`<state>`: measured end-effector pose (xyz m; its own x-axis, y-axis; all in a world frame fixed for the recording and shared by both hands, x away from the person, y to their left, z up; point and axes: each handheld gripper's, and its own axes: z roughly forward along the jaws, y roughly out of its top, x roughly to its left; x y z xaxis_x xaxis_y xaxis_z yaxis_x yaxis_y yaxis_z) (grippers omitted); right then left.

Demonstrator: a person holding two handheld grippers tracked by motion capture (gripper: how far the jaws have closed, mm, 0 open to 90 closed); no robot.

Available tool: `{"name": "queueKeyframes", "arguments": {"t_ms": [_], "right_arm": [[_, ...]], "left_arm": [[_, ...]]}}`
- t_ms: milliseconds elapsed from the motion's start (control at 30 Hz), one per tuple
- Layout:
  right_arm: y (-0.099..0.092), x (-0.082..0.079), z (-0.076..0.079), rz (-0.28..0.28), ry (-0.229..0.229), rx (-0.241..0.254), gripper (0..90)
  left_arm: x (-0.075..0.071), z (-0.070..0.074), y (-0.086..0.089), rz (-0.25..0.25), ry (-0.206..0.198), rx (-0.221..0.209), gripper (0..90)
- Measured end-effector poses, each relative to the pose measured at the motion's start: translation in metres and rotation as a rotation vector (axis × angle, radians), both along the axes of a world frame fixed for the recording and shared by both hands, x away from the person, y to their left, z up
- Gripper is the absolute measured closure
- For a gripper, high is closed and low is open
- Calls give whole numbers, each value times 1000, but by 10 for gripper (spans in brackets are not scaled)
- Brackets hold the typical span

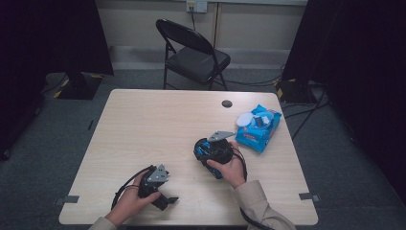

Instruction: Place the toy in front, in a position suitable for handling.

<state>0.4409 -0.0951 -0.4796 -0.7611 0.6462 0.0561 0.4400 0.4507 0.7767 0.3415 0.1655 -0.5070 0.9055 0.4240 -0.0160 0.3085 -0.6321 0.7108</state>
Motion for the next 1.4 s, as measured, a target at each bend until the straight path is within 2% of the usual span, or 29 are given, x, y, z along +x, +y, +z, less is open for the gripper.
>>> {"name": "queueKeyframes", "arguments": {"t_ms": [200, 300, 400, 600, 667, 967, 1133, 1267, 1400], "right_arm": [[9, 12, -18, -40, 37, -14, 253], [11, 14, -21, -39, 39, -18, 253], [14, 15, -21, -40, 30, -29, 253], [17, 17, -23, -53, 45, -45, 251], [19, 17, -23, -49, 46, -65, 249], [21, 19, -23, -54, 46, -71, 245], [22, 19, -19, -73, 30, -45, 197], [20, 19, -15, -68, 28, -35, 195], [11, 16, -9, -75, 24, -4, 193]], "left_arm": [[0, 0, 0, 0, 0, -1, 0], [0, 0, 0, 1, 0, -1, 0], [0, 0, 0, 0, 0, 0, 0], [0, 0, 0, 0, 0, 0, 0], [0, 0, 0, 2, 0, -1, 0], [0, 0, 0, 4, 0, -2, 0], [-1, 0, 0, 6, 0, -2, 0], [-1, 0, 0, 4, 1, -1, 0], [-1, 0, 0, 10, 2, -7, 0]]}}
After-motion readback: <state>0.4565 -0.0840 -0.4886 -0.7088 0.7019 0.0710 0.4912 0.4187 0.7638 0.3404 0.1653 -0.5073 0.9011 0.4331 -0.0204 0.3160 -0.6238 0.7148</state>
